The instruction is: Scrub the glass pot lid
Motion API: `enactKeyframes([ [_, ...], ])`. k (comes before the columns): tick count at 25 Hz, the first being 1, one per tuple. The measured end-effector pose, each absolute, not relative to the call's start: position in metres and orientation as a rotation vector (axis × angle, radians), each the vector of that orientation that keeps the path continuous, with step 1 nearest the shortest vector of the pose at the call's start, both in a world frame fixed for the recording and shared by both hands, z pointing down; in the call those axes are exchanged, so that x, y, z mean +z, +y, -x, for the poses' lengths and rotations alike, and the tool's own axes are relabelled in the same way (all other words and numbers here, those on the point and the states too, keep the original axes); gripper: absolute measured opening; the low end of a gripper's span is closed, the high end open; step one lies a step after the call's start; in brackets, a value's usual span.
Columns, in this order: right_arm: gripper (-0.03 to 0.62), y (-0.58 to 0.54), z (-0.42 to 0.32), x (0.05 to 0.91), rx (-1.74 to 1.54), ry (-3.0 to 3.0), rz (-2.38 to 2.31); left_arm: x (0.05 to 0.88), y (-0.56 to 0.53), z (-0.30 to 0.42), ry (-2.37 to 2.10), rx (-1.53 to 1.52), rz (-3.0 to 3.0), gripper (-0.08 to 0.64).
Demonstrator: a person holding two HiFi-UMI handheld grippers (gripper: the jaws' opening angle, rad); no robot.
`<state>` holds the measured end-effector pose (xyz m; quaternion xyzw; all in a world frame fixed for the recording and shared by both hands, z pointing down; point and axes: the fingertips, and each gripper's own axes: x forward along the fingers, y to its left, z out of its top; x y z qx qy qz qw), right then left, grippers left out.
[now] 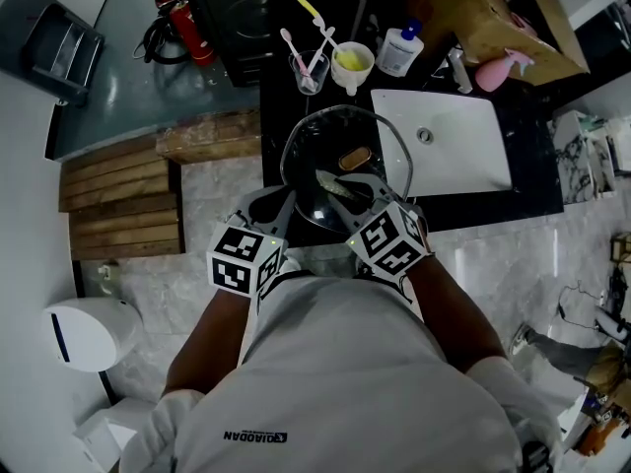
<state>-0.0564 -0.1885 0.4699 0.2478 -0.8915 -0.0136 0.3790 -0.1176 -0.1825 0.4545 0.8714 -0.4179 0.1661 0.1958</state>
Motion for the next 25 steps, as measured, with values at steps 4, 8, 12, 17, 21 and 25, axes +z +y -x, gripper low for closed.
enactKeyframes([
  [4,0.097,-0.212,0.051,0.436,0.06,-2.391,-0.712,0.454,-0.189,0.12,-1.184,0.463,-2.444,0.017],
  [8,0.097,-0.257,0.039,0.416,0.02,-2.382,-0.807,0.455,-0.194,0.126,-1.199,0.464,-2.435,0.017],
  [12,0.097,-0.301,0.033,0.426,0.007,-2.314,-0.839,0.456,-0.201,0.136,-1.232,0.454,-2.419,0.016],
  [17,0.097,-0.341,0.035,0.462,0.034,-2.213,-0.809,0.455,-0.208,0.152,-1.28,0.437,-2.396,0.017],
  [21,0.097,-0.361,0.035,0.496,0.036,-2.119,-0.761,0.455,-0.212,0.166,-1.316,0.421,-2.37,0.016],
  [25,0.097,-0.374,0.029,0.519,0.028,-2.024,-0.738,0.459,-0.213,0.179,-1.344,0.411,-2.34,0.017],
])
